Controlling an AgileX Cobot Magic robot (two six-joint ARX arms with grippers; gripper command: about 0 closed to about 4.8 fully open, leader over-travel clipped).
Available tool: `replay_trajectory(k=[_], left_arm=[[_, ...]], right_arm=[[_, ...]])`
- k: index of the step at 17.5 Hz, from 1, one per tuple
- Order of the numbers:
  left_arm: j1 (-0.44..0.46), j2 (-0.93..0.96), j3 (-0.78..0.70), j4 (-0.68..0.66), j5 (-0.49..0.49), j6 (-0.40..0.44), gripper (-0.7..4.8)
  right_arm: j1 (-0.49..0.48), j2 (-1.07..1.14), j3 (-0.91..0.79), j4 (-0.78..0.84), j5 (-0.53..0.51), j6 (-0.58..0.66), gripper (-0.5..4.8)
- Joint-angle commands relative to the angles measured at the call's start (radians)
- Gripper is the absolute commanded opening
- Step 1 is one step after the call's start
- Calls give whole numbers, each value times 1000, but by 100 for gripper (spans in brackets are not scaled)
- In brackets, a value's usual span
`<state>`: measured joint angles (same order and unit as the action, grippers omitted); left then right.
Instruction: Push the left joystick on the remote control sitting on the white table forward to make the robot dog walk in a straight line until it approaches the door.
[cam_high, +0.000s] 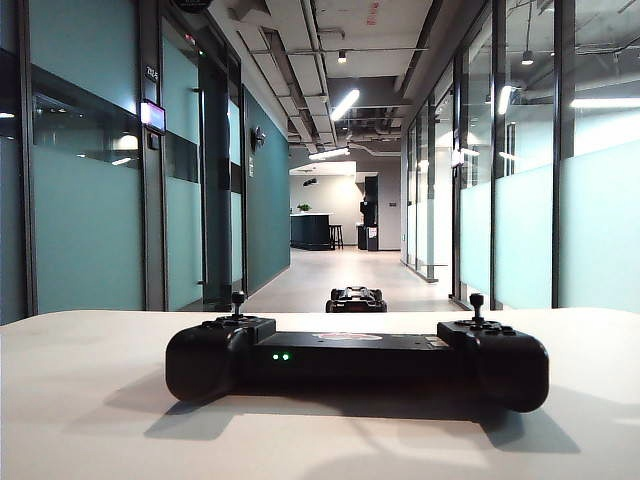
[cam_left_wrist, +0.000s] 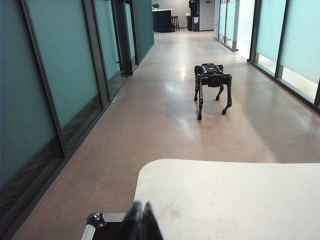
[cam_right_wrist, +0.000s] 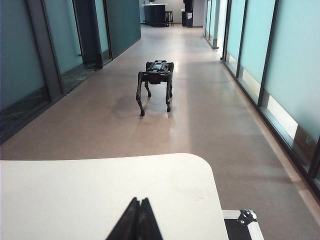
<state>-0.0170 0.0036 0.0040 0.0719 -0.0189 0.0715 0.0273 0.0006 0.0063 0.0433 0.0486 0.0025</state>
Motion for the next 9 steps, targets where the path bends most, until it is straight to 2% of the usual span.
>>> replay_trajectory(k=[1,9], left_arm=[[0,0,5,20,-3,-1,-5],[0,0,5,34,-3,-3,-6]], right_arm=[[0,-3,-5,21,0,-4,-6],[0,-3,0,31,1,-3,-6]])
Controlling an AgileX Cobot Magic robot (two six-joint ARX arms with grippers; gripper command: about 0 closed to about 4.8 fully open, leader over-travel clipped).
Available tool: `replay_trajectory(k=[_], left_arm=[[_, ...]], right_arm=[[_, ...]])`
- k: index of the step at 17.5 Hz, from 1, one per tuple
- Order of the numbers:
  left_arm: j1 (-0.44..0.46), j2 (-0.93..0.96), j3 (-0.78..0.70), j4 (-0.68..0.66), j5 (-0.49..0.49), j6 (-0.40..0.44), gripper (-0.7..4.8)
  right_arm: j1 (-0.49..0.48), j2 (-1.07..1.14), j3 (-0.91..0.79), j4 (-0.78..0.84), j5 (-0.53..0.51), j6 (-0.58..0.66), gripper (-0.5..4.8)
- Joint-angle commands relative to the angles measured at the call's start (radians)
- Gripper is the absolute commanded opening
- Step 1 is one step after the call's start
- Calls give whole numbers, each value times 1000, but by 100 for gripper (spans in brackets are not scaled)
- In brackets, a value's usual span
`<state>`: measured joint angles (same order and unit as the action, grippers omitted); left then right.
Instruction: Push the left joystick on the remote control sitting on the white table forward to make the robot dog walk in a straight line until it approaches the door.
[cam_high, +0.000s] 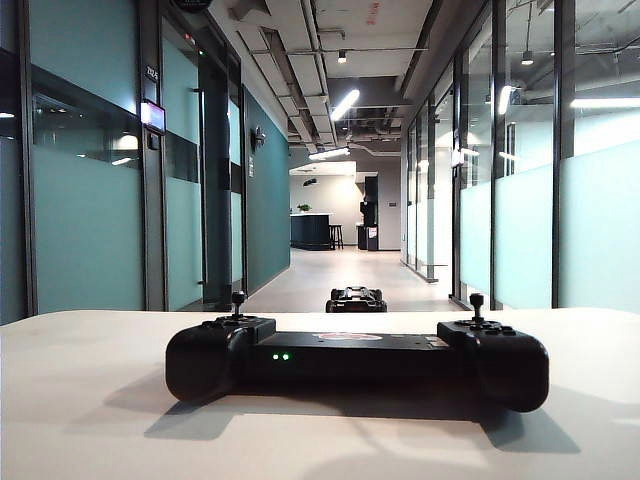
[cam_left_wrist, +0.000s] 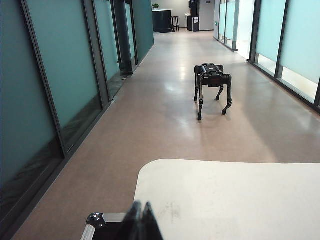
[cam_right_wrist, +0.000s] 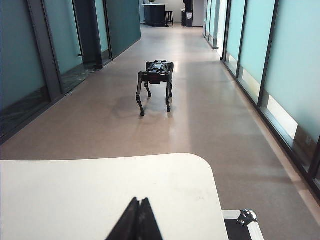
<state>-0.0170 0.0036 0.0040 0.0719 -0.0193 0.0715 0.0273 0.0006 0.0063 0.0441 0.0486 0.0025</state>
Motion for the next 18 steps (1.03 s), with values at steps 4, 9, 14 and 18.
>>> replay_trajectory(k=[4,9,14,18], left_arm=[[0,1,80,39,-3,-37,-5],[-1,138,260,-36,36,-191,-5],[-31,378,420,-34,209,-222,-5],[-185,556,546,-74,248,-274,-5]], right_arm=[[0,5,103,-36,0,31,-6],[2,141,344,-184,-25,77,-6],[3,360,568,-318,-138,115,-6],[77,521,730,-475,-134,157,-6]])
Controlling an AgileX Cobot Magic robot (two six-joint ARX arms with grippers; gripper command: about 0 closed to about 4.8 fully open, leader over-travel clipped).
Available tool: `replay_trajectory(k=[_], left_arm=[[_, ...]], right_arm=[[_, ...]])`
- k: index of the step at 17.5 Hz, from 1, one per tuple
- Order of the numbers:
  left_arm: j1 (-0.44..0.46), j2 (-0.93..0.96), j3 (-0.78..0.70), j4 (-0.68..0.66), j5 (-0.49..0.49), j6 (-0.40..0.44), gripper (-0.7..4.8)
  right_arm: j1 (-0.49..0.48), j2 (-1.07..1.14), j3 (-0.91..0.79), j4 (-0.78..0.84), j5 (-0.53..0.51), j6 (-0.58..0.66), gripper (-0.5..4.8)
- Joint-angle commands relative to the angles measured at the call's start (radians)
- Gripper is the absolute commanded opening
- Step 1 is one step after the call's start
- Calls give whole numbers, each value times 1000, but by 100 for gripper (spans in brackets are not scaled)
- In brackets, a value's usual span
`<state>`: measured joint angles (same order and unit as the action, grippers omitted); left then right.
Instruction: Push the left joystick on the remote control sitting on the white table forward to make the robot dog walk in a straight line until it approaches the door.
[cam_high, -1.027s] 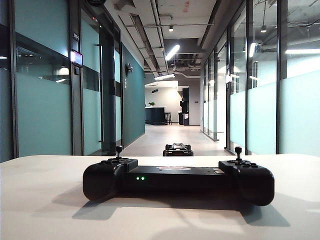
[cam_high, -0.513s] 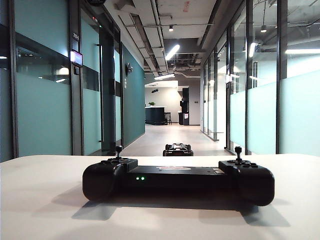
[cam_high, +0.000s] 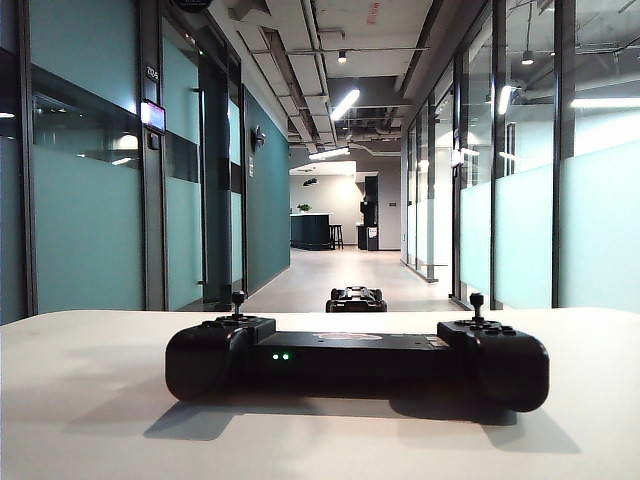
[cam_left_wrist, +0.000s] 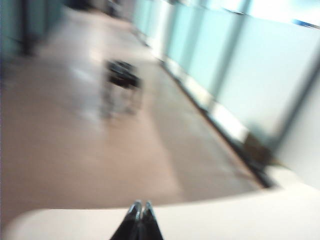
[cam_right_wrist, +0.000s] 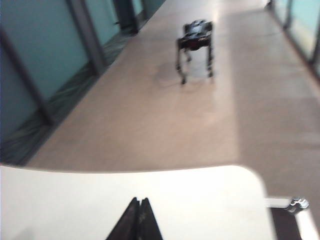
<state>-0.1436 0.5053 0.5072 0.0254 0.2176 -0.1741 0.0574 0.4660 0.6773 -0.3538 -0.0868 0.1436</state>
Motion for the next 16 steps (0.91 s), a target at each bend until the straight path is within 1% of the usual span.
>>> replay_trajectory(k=[1,2,3,5,6,7,10,11,12,14,15,16], left_arm=[[-91,89,67,-53,7,-28,-5],[-137,138,102,-103,7,-29,-5],[-161,172,126,-144,8,-29,-5],[-189,222,174,-218,8,-28,-5],[-196,243,197,-251,13,-28,-5],[-197,266,226,-286,33,-28,-5],[-197,311,278,-332,82,-29,-5],[-197,325,296,-343,99,-29,-5],[-197,340,315,-364,101,-28,-5],[-197,362,341,-391,108,-28,-5],[-197,383,362,-411,132,-28,-5],[-197,392,372,-421,143,-28,-5]], right_arm=[[82,91,82,-109,3,23,-6],[136,129,104,-137,3,57,-6],[192,158,116,-147,17,96,-6],[273,196,127,-156,48,124,-6],[305,211,129,-160,60,147,-6],[358,235,135,-183,92,188,-6],[477,290,145,-227,169,229,-6],[515,315,149,-243,180,232,-6],[546,340,155,-258,183,253,-6],[572,377,166,-283,186,309,-6],[588,411,178,-307,185,357,-6],[597,431,185,-319,186,379,-6]])
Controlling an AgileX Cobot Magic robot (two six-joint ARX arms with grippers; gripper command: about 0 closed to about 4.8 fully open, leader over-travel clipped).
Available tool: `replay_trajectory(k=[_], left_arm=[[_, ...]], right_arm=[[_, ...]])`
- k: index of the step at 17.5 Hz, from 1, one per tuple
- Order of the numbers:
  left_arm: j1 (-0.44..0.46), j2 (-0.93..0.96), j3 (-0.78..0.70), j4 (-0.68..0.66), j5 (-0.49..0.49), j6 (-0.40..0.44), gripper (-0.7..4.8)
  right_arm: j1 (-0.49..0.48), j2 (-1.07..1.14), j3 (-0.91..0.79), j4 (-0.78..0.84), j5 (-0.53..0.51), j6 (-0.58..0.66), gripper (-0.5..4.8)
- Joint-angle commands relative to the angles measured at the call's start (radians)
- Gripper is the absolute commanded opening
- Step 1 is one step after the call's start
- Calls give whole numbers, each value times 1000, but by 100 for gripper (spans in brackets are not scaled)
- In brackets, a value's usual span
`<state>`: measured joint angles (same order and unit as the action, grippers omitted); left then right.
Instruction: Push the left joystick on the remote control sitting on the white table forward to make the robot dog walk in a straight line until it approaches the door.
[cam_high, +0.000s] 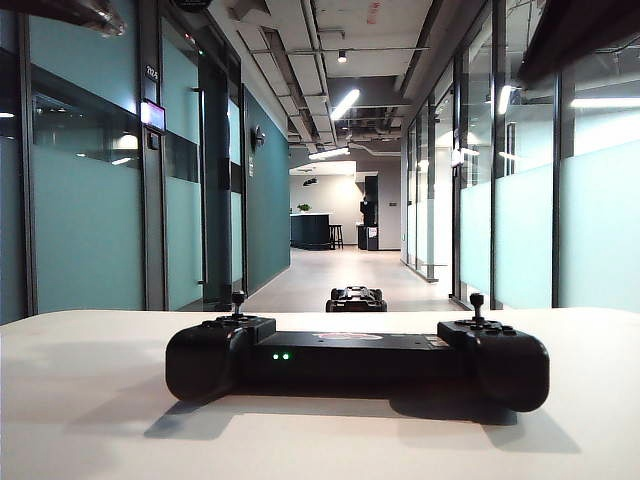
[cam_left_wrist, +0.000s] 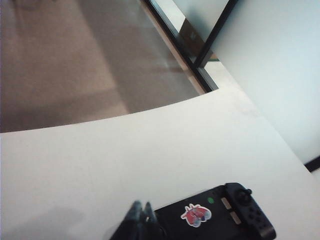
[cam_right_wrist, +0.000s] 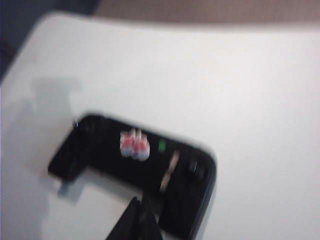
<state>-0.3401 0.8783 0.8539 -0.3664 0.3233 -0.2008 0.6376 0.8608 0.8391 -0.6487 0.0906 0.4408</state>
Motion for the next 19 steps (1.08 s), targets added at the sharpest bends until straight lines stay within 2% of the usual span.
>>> replay_trajectory(k=[1,5,6,7,8,9,13,15,19], left_arm=[[-1,29,31,-29,40,-2,-5],[-1,35,31,-29,40,-1,-5],[-1,35,31,-28,40,3,-5],[-1,35,31,-29,40,6,-5],[-1,35,31,-29,40,6,-5],[-1,35,31,-28,40,6,-5],[-1,35,31,-18,40,7,-5],[-1,35,31,-18,42,7,-5],[-1,36,31,-17,63,10,-5]], right_arm=[[28,66,36,-46,8,98,-6],[29,160,82,-94,-31,117,-3],[29,175,86,-98,-37,121,16],[31,208,93,-116,-47,143,155],[34,226,96,-128,-56,146,254],[35,257,96,-145,-85,147,322],[39,348,97,-170,-103,161,332],[39,393,98,-171,-123,161,391],[38,459,98,-187,-108,161,393]])
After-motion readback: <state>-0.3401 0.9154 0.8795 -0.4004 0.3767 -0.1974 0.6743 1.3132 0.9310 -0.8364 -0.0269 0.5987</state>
